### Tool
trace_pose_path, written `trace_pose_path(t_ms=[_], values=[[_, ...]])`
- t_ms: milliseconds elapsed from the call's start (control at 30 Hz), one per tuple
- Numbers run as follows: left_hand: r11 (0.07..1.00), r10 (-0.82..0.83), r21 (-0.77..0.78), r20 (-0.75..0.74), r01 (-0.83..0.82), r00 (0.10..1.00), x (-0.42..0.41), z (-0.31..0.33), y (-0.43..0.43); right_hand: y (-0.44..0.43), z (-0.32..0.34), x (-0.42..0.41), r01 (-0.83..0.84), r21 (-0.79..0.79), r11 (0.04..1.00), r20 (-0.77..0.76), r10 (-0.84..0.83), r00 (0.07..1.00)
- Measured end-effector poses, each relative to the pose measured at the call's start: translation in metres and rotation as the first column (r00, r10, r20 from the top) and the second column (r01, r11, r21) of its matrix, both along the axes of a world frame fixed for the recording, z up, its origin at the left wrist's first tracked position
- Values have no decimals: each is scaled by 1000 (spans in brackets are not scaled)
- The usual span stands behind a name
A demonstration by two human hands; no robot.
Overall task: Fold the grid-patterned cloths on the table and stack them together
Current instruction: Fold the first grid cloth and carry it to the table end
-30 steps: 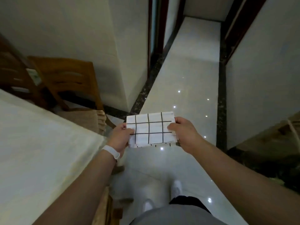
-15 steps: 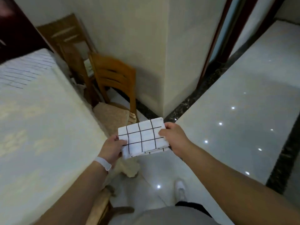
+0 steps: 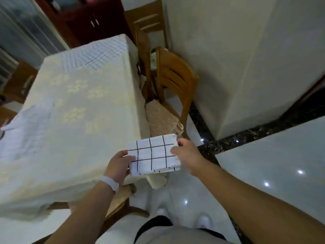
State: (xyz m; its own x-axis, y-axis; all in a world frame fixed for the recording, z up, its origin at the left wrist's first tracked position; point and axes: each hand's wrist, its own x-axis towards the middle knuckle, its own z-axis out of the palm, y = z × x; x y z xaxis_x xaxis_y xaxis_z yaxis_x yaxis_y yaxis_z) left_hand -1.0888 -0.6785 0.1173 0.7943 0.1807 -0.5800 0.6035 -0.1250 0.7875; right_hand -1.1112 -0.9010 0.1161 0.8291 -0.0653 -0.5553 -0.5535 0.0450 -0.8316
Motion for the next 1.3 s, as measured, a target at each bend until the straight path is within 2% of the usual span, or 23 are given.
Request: trace_pose_path(t_ms=[167, 367, 800, 1167, 1300], values=[[992, 130, 8, -21, -130, 991, 8, -13, 41, 38, -5, 38, -149, -65, 987, -16, 148, 989], [982, 190, -5, -58, -191, 980, 45, -39, 82, 78, -18, 86, -262, -153, 953, -85, 251, 964], [988, 147, 77, -147, -136, 978, 126, -93, 162, 161, -71, 168, -380, -257, 889, -262, 314, 913], [990, 85, 127, -183, -62, 979, 139, -117, 194, 194, -97, 185, -465, -355, 811, -383, 327, 864], [988, 86, 142, -203, -57, 976, 139, -130, 196, 194, -106, 186, -474, -360, 804, -383, 336, 861]])
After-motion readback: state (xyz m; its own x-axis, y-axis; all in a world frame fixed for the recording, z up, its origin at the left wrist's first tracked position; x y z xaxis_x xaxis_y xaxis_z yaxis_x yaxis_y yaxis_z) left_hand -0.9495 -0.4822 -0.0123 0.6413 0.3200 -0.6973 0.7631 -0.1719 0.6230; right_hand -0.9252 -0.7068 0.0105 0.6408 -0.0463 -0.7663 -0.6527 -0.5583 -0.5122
